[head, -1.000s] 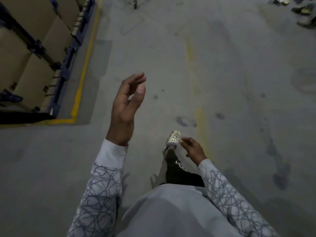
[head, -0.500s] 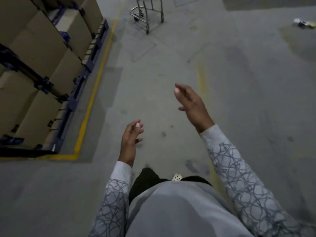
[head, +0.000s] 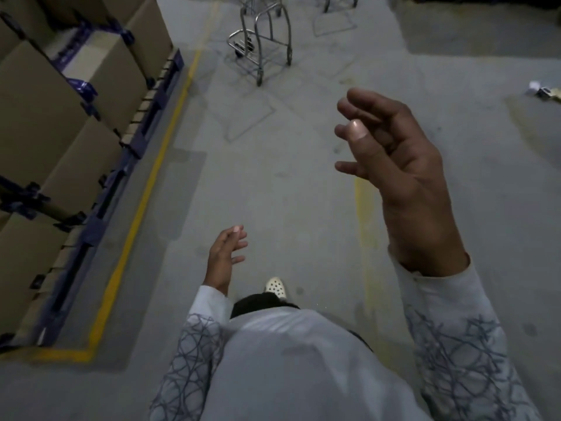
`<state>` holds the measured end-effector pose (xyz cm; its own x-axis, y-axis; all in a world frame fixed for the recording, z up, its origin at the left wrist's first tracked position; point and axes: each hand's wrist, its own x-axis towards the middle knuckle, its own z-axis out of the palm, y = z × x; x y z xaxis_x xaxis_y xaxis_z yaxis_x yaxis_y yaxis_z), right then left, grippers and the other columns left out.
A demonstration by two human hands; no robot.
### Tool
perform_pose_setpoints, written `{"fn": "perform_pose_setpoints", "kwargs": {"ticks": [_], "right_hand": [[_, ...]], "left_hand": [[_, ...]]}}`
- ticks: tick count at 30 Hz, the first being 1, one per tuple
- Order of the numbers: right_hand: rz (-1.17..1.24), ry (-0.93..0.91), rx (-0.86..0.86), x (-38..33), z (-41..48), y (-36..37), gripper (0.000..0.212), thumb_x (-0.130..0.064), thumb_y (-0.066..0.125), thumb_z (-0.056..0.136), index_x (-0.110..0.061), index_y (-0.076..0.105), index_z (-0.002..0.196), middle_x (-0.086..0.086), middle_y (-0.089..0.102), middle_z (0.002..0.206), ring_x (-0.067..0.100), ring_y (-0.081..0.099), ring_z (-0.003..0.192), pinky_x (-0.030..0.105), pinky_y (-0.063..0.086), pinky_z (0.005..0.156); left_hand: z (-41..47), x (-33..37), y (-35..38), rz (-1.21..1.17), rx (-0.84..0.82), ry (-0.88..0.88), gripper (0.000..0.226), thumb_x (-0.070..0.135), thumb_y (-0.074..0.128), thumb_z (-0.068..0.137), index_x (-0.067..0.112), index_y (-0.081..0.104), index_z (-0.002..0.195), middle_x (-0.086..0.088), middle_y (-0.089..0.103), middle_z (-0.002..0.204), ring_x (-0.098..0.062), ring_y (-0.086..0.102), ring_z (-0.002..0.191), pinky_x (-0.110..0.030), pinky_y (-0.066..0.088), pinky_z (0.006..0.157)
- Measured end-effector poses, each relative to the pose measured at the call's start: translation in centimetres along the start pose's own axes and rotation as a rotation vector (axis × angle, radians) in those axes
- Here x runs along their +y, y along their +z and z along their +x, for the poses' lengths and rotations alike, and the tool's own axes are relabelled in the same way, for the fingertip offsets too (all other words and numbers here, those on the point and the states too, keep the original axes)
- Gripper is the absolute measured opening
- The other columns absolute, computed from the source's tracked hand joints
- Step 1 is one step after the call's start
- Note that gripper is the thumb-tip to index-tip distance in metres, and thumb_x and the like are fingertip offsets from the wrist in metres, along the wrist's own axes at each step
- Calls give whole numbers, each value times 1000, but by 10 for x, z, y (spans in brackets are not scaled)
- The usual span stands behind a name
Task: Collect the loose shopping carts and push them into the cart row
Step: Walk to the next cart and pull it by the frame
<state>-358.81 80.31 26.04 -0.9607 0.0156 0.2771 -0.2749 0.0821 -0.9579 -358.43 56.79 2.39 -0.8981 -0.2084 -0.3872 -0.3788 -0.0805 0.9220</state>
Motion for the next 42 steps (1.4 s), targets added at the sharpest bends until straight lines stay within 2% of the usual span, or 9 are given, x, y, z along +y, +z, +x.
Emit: {"fn": "perform_pose_setpoints", "kwargs": {"ticks": [5,11,15,19,22,26,29,35,42], "right_hand": [[10,29,70,23,114,7,38,-28,59,98,-17,55,135,-2,62,135,17,59,125,55,50,100],[49,188,184,127,253,17,27,-28,62,96,-25,61,123,0,72,119,19,66,112,33,56,78],[29,385,157,245,341,19,23,-36,67,88,-36,66,111,-2,74,111,17,68,103,28,52,68],[2,629,68,357,417,16,19,-25,68,93,-30,67,111,2,74,108,14,70,90,28,50,65],[-2,835,42,413,471,11,15,-20,67,91,-25,67,106,7,74,107,21,68,85,27,48,63],[-48,985,15,447,543,9,16,-15,66,90,-23,68,104,8,74,103,19,66,79,28,44,63],[-71,982,-23,458,599,14,17,-18,67,88,-24,70,104,5,75,102,20,70,83,31,48,66],[-87,932,-77,498,719,40,15,-23,69,89,-27,70,103,0,76,100,18,71,84,32,51,68],[-89,891,-24,541,893,83,13,-23,66,92,-26,69,104,-1,75,101,20,71,88,32,50,69]], "left_hand": [[117,103,29,27,-68,76,55,60,60,76,21,67,115,-5,70,115,-20,66,102,-40,50,86],[224,213,67,35,-108,214,53,55,59,84,19,66,121,-5,71,118,-24,67,110,-43,52,89],[294,278,91,25,-98,359,57,56,54,87,16,62,127,-6,69,122,-25,66,113,-53,51,94],[354,349,120,29,-99,472,53,50,50,93,14,59,130,-10,66,127,-28,64,116,-59,50,96],[397,404,140,18,-101,534,50,48,48,93,15,57,130,-13,64,128,-31,62,119,-60,49,97],[446,459,152,-55,-103,608,60,64,55,89,18,57,128,-9,67,126,-32,61,120,-53,52,96],[486,480,154,-58,-77,652,67,63,46,93,12,51,135,-13,62,131,-37,57,125,-56,49,98],[619,507,161,-74,-16,548,80,71,53,86,9,50,136,-8,67,126,-34,60,122,-58,51,96],[807,557,160,-149,-74,477,70,75,59,79,21,64,123,-9,70,120,-33,63,118,-51,54,92]]}}
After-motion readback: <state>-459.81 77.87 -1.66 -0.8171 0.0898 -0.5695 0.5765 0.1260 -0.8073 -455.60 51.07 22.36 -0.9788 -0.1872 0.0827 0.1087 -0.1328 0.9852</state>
